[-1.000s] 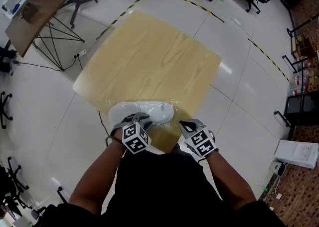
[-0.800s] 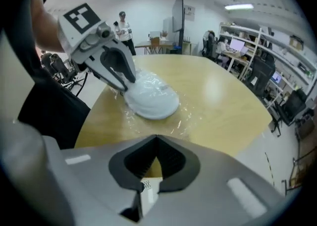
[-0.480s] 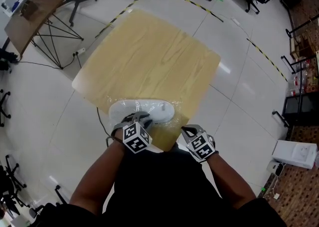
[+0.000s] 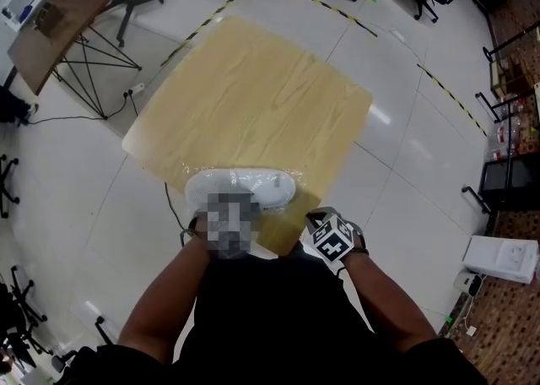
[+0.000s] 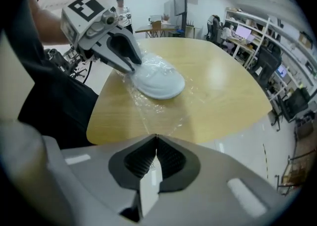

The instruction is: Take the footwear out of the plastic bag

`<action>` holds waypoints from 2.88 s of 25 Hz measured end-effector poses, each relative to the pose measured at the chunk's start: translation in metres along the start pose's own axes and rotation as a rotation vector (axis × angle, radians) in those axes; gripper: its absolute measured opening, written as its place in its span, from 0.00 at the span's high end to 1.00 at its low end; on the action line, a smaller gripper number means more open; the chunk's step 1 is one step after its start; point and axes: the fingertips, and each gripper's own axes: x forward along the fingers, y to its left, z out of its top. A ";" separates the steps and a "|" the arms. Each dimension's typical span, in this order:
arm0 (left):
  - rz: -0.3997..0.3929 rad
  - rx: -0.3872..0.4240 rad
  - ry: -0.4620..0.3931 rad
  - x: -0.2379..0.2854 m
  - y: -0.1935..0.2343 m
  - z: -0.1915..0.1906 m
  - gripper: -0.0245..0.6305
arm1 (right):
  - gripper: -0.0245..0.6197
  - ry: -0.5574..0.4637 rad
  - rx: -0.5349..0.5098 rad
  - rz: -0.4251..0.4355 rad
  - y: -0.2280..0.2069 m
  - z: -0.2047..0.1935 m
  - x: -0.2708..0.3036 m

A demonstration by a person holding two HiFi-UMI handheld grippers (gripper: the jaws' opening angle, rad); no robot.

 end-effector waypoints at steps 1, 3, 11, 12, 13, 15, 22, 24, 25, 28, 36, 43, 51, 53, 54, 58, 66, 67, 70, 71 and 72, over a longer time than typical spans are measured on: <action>0.002 -0.001 0.000 0.000 0.000 0.000 0.80 | 0.95 -0.031 -0.002 -0.007 0.000 0.001 -0.001; 0.006 -0.002 -0.002 -0.001 0.000 0.001 0.80 | 0.95 -0.137 0.038 0.011 -0.001 0.001 -0.004; 0.012 0.019 -0.017 -0.007 0.001 0.000 0.81 | 0.96 -0.294 0.259 -0.039 -0.035 -0.021 -0.035; 0.016 0.018 -0.021 -0.008 0.001 0.000 0.81 | 0.96 -0.347 0.291 -0.034 -0.040 -0.005 -0.040; 0.020 0.017 -0.027 -0.008 0.000 0.001 0.82 | 0.96 -0.395 0.323 -0.016 -0.043 0.012 -0.043; 0.030 0.018 -0.037 -0.010 0.000 0.004 0.84 | 0.93 -0.450 0.404 0.064 -0.044 0.042 -0.036; 0.041 0.035 -0.039 -0.011 -0.005 0.007 0.87 | 0.70 -0.356 0.557 0.217 -0.038 0.072 0.009; 0.053 0.033 -0.028 -0.011 -0.005 0.006 0.86 | 0.73 -0.357 0.594 0.249 -0.036 0.075 0.011; 0.063 0.030 -0.022 -0.010 -0.005 0.005 0.86 | 0.78 -0.367 0.596 0.263 -0.034 0.076 0.009; 0.070 0.029 -0.021 -0.012 -0.005 0.003 0.84 | 0.85 -0.431 0.598 0.290 -0.033 0.076 -0.004; 0.040 0.138 -0.071 -0.020 -0.013 0.019 0.80 | 0.91 -0.531 0.818 0.427 -0.034 0.050 -0.033; 0.164 0.218 -0.005 -0.043 0.034 0.009 0.63 | 0.91 -0.505 0.944 0.340 -0.055 0.034 -0.020; 0.094 -0.185 0.052 -0.044 0.077 -0.056 0.82 | 0.91 -0.534 0.922 0.343 -0.053 0.044 -0.029; 0.124 -0.126 0.070 -0.043 0.077 -0.052 0.88 | 0.91 -0.563 0.987 0.366 -0.061 0.040 -0.033; 0.131 -0.109 0.072 -0.043 0.076 -0.050 0.89 | 0.92 -0.572 1.015 0.373 -0.066 0.036 -0.036; 0.125 -0.082 0.083 -0.044 0.076 -0.048 0.92 | 0.92 -0.569 1.058 0.371 -0.076 0.015 -0.043; 0.197 -0.061 0.163 -0.061 0.100 -0.089 0.92 | 0.92 -0.565 1.099 0.298 -0.091 -0.021 -0.047; 0.202 -0.072 0.157 -0.064 0.102 -0.091 0.91 | 0.91 -0.561 1.094 0.293 -0.090 -0.024 -0.046; 0.179 -0.098 0.083 -0.072 0.098 -0.076 0.74 | 0.89 -0.581 1.100 0.254 -0.093 -0.028 -0.045; 0.164 -0.099 0.042 -0.075 0.095 -0.065 0.66 | 0.81 -0.597 1.108 0.247 -0.095 -0.027 -0.045; 0.148 -0.090 0.000 -0.077 0.090 -0.052 0.64 | 0.67 -0.611 1.118 0.251 -0.095 -0.025 -0.044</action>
